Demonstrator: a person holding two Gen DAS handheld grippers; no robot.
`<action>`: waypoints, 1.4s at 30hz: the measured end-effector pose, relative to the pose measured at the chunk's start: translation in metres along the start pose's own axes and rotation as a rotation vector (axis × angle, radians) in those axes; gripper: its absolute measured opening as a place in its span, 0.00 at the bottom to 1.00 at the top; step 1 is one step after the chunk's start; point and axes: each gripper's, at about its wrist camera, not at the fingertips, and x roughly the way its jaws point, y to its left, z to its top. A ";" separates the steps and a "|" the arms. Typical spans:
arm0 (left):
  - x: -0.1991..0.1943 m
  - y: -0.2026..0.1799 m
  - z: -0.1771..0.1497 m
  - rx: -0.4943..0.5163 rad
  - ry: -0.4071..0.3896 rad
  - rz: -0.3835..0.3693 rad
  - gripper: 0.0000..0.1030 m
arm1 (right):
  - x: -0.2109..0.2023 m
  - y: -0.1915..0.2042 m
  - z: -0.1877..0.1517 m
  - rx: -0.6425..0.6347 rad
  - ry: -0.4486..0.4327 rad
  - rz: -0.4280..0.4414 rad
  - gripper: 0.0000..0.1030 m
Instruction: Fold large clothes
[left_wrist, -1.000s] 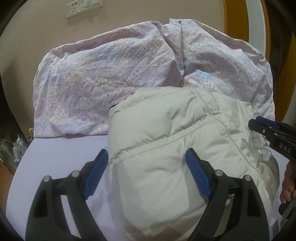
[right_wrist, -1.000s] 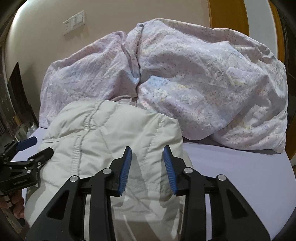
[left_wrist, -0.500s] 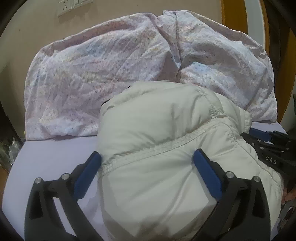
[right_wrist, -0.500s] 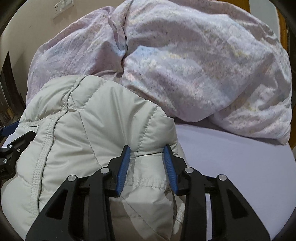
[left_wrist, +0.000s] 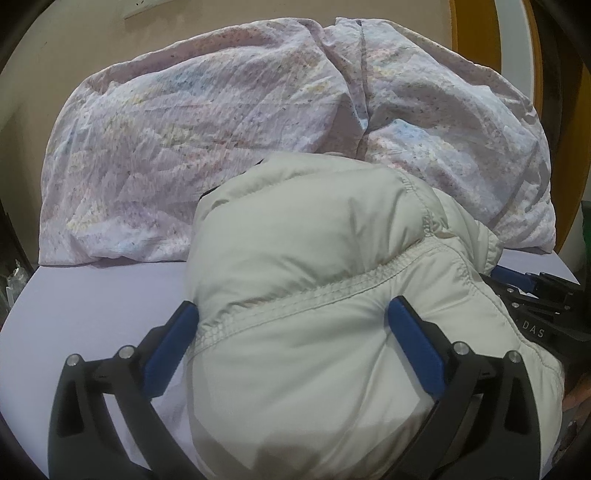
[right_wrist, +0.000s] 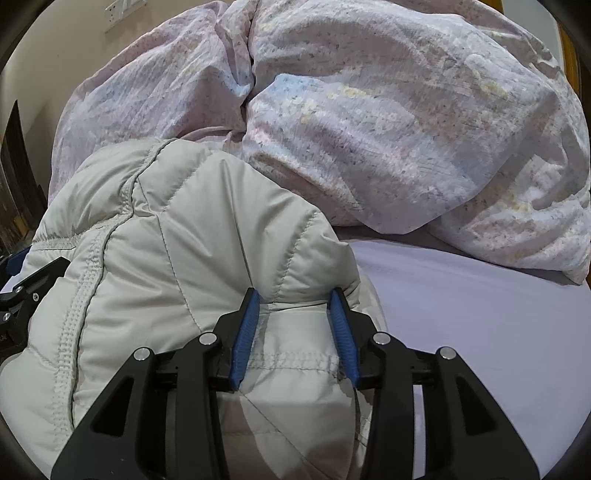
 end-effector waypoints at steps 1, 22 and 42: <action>0.001 0.000 -0.001 -0.001 -0.001 0.001 0.98 | 0.000 0.000 -0.001 0.002 -0.002 0.002 0.41; 0.000 -0.001 -0.003 0.010 -0.003 0.022 0.98 | -0.032 -0.006 -0.008 0.046 0.023 0.012 0.42; -0.002 -0.001 -0.002 -0.007 0.003 0.035 0.98 | -0.040 -0.005 -0.034 0.071 0.091 0.020 0.47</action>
